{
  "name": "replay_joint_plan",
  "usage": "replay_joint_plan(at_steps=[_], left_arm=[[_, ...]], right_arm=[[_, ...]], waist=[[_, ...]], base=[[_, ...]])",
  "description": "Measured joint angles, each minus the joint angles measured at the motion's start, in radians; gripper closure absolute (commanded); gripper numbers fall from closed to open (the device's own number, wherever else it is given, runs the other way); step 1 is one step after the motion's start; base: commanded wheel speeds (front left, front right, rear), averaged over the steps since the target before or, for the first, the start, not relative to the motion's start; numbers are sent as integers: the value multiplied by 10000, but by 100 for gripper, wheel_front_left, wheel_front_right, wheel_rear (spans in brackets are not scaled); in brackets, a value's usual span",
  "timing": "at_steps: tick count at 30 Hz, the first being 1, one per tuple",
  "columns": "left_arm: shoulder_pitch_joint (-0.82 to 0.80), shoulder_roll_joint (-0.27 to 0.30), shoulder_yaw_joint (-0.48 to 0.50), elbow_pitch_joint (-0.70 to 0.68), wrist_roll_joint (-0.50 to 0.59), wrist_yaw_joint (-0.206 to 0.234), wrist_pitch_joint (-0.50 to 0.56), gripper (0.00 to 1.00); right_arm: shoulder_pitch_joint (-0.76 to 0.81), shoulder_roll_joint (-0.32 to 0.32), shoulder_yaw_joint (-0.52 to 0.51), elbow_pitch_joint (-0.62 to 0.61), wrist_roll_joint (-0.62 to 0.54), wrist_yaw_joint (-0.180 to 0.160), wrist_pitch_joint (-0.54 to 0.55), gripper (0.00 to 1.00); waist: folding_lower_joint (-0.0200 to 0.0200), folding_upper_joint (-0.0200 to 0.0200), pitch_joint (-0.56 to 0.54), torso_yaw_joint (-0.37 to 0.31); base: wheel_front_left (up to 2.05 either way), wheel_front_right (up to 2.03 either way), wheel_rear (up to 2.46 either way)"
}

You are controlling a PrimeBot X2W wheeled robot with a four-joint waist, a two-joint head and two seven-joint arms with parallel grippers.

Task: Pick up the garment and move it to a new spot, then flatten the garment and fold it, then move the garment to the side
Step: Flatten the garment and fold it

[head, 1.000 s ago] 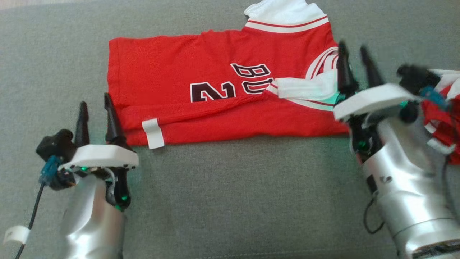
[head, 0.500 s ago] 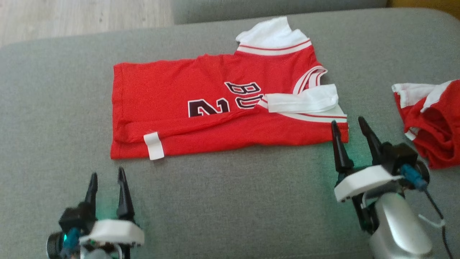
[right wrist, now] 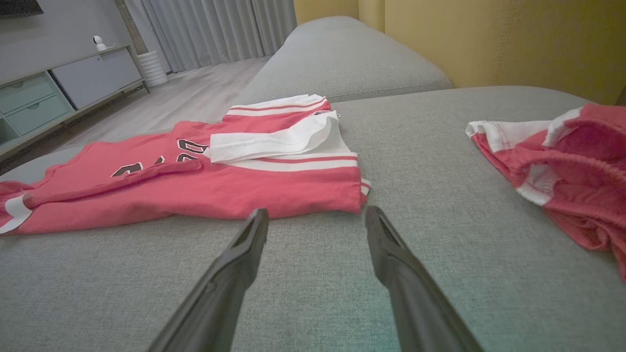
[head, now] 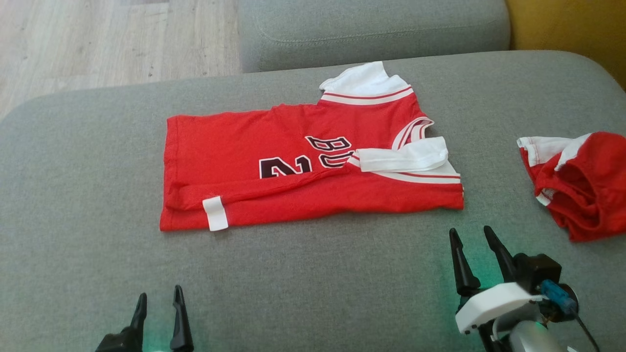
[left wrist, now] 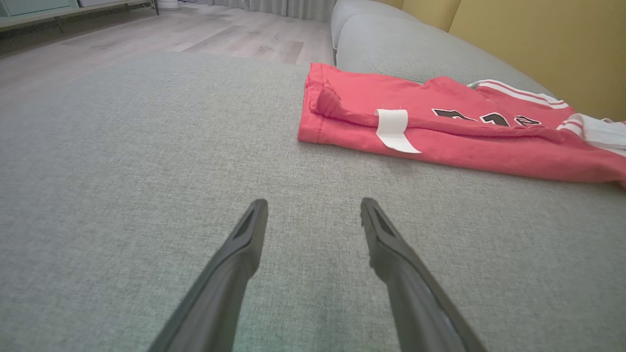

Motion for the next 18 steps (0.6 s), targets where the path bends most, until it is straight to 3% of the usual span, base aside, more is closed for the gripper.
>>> replay_joint_plan(at_steps=[7, 12, 18], left_arm=[[-174, 6, -50, 0, -8, -17, 0, 0], [-923, 12, -357, -25, -10, -119, 0, 0], [-1659, 13, -660, -12, -111, -247, 0, 0]], right_arm=[[-328, 6, -50, 290, 242, 0, 0, 0], [-1760, 8, -378, 763, 268, 0, 0, 0], [-3289, -2, -1198, 2447, 29, 0, 0, 0]], waist=[[1, 0, 349, -6], [3, 0, 967, 61], [5, 0, 1756, 314]], base=[[0, 0, 0], [0, 0, 0], [0, 0, 0]])
